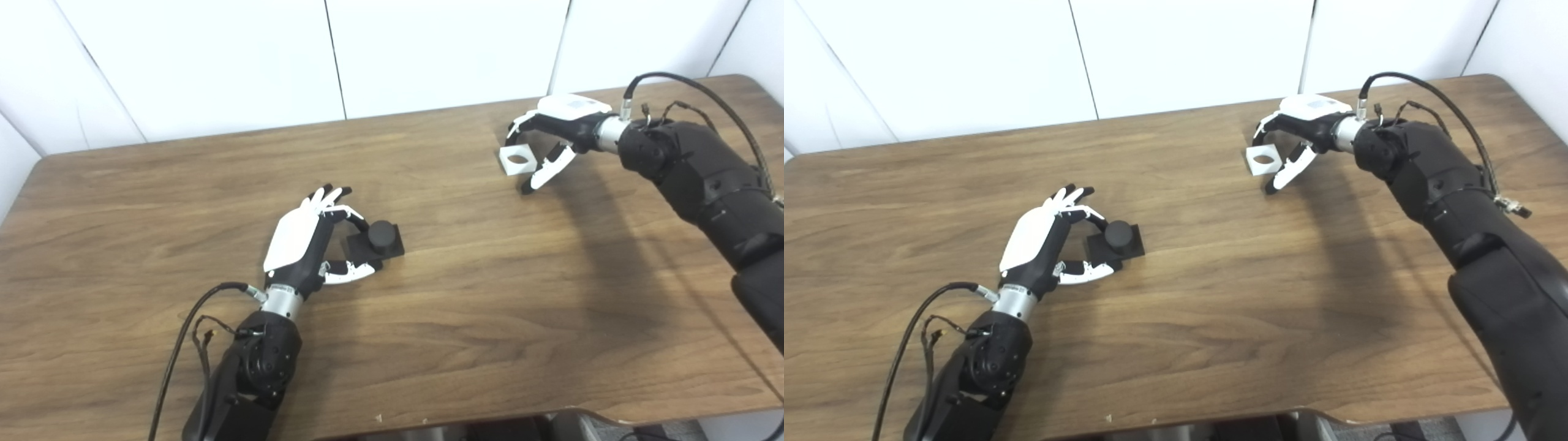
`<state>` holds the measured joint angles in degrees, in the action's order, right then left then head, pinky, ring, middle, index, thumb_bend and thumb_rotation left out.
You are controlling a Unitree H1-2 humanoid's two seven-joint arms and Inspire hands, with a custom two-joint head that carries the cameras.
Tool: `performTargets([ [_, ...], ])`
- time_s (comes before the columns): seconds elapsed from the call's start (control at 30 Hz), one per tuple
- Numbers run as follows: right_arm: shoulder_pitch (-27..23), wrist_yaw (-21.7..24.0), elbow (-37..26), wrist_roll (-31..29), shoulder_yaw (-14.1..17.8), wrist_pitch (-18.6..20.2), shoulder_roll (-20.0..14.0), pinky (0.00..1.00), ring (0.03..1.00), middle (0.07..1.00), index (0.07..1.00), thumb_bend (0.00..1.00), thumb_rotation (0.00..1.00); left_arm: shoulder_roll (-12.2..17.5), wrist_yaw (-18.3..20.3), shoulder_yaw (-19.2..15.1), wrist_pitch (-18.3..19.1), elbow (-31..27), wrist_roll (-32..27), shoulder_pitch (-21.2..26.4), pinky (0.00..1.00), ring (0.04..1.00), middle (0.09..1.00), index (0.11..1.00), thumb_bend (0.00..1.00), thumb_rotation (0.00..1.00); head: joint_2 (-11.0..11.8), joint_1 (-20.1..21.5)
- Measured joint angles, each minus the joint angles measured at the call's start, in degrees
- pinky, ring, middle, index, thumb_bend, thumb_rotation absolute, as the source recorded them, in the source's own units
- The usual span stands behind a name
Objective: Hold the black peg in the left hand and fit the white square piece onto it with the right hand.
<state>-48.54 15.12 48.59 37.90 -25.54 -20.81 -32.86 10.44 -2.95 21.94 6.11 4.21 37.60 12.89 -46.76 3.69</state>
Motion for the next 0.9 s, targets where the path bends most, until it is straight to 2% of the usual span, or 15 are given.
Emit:
performTargets([
  [0.13, 0.0, -0.6, 0.1, -0.1, 0.1, -0.5, -0.1, 0.94, 0.925, 0.874, 0.652, 0.73, 0.35, 0.0, 0.0, 0.0, 0.0, 0.0, 0.0, 0.0, 1.00, 0.998, 0.931, 0.492, 0.51, 0.09, -0.2, -0.3],
  [0.2, 0.1, -1.4, 0.2, 0.0, 0.2, -0.8, -0.1, 0.93, 0.902, 0.843, 0.524, 0.56, 0.20, 0.0, 0.0, 0.0, 0.0, 0.0, 0.0, 0.0, 1.00, 0.999, 0.933, 0.492, 0.51, 0.09, -0.3, -0.4],
  [0.27, 0.6, -3.0, 0.2, -0.2, 0.6, -1.9, -0.1, 0.92, 0.893, 0.831, 0.497, 0.53, 0.17, 0.0, 0.0, 0.0, 0.0, -0.1, 0.0, 0.0, 1.00, 1.000, 0.933, 0.492, 0.51, 0.09, -0.4, -0.4],
  [0.6, 1.4, -7.9, 0.5, -0.3, 0.9, -4.9, 0.0, 0.91, 0.870, 0.795, 0.485, 0.52, 0.15, 0.0, 0.0, 0.0, 0.4, -0.4, 0.0, -0.1, 1.00, 1.000, 0.934, 0.493, 0.51, 0.08, -0.8, -0.3],
  [0.9, 2.0, -9.2, 0.5, -0.3, 1.5, -4.9, 0.0, 0.94, 0.876, 0.791, 0.485, 0.52, 0.15, 0.0, 0.0, 0.0, 0.5, -0.3, 0.0, -0.1, 1.00, 1.000, 0.934, 0.493, 0.51, 0.08, -0.8, -0.4],
])
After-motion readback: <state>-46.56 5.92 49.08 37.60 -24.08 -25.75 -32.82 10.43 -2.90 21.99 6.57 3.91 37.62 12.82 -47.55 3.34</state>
